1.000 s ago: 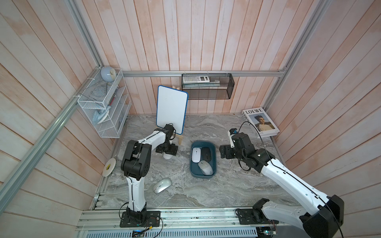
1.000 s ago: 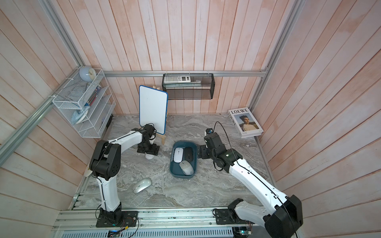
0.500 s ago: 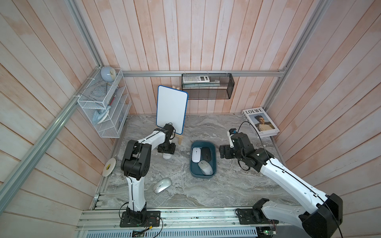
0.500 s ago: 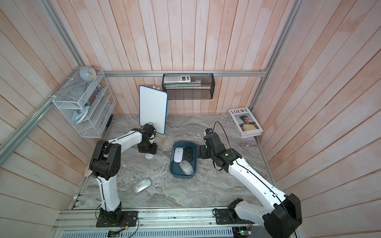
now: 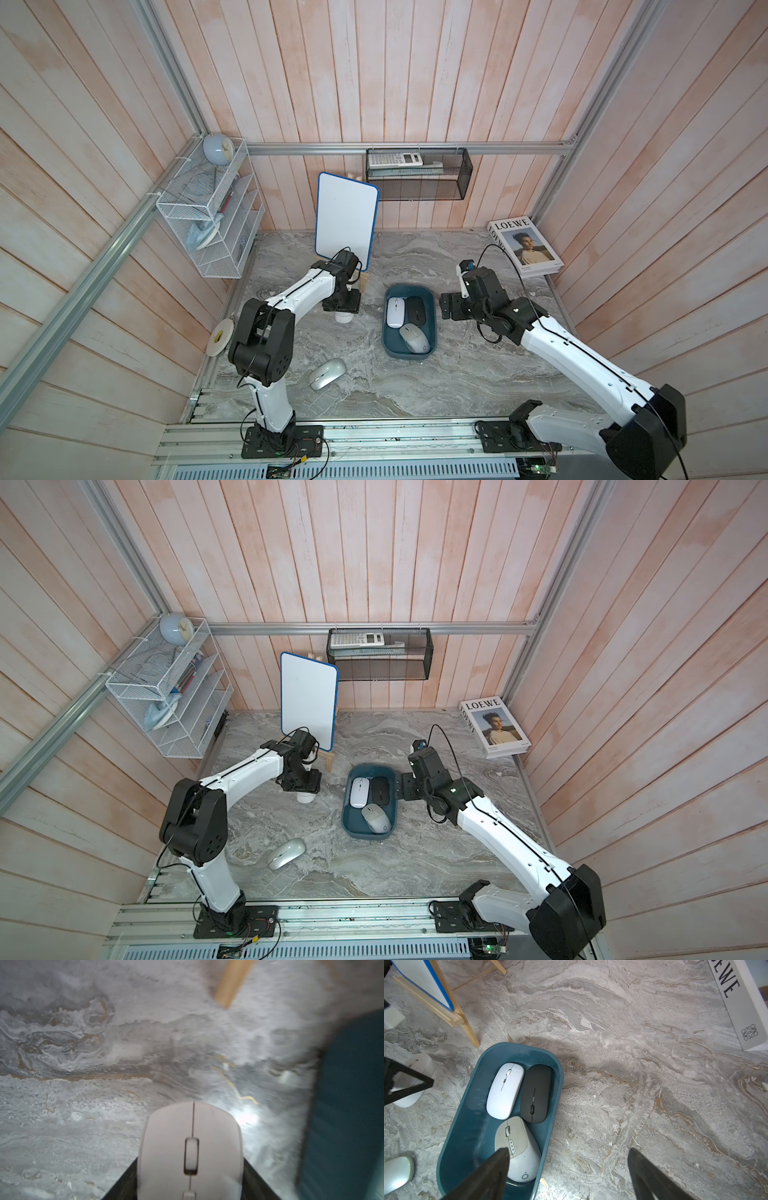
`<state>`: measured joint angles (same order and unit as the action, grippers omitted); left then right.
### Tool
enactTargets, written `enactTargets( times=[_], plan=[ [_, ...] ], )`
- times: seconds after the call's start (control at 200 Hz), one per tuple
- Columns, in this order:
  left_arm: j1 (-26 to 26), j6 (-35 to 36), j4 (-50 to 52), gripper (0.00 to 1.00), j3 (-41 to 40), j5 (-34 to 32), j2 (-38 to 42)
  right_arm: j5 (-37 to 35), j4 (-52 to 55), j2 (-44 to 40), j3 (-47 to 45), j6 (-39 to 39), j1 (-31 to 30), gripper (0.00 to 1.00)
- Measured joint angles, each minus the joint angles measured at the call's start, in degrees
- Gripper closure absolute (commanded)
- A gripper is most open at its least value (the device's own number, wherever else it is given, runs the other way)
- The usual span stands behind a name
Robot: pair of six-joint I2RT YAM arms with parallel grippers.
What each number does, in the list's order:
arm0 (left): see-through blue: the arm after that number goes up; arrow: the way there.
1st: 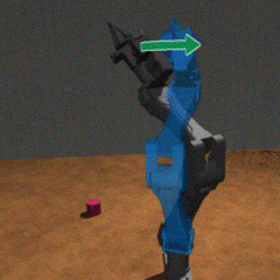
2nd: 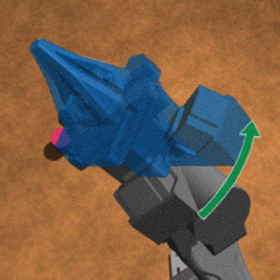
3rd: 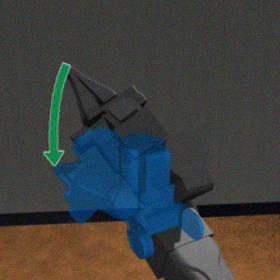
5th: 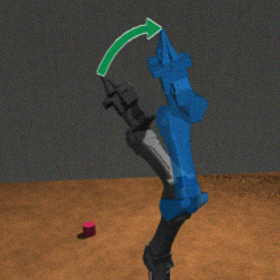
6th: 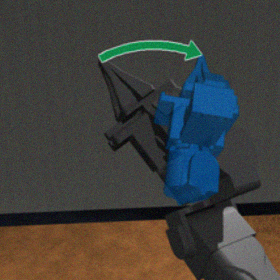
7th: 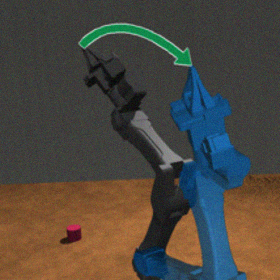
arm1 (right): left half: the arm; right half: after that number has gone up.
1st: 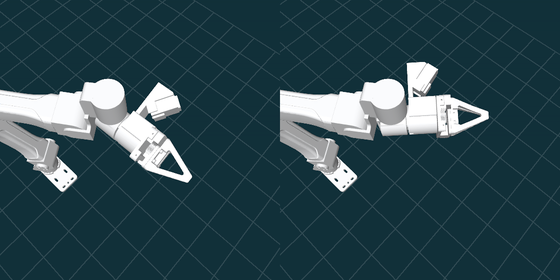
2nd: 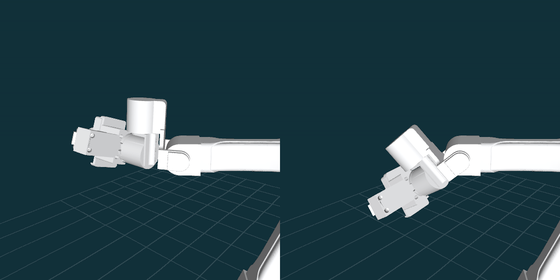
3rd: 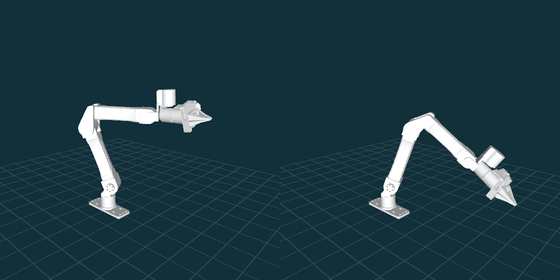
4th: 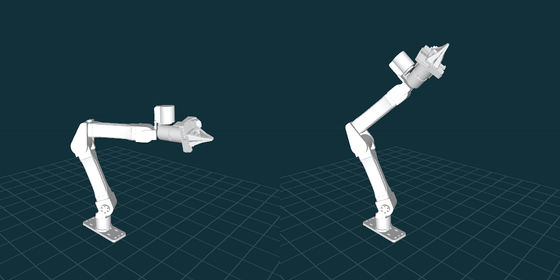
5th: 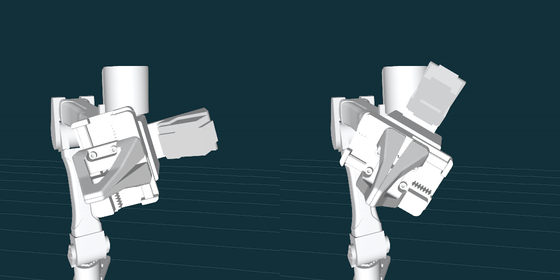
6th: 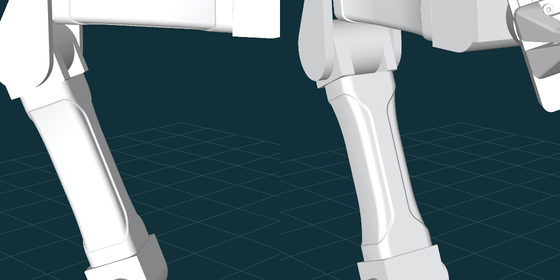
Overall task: Put the mouse in the storage box
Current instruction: Pick up the mouse from the center of the board, then place the mouse in the storage box.
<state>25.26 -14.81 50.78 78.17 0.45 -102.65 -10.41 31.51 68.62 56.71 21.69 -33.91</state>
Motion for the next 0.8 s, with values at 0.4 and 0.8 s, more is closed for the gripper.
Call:
enactTargets(
  times=[0.4,0.8],
  plan=[
    [21.2,-19.4,-3.2,0.66,2.8,-1.0,8.7,0.0,-0.3,0.9,-0.3,0.8,0.6,0.07],
    [27.2,-29.7,-5.5,0.65,3.0,-7.8,0.1,0.0,-0.3,-0.9,-1.4,0.8,1.9,0.07]
  ],
)
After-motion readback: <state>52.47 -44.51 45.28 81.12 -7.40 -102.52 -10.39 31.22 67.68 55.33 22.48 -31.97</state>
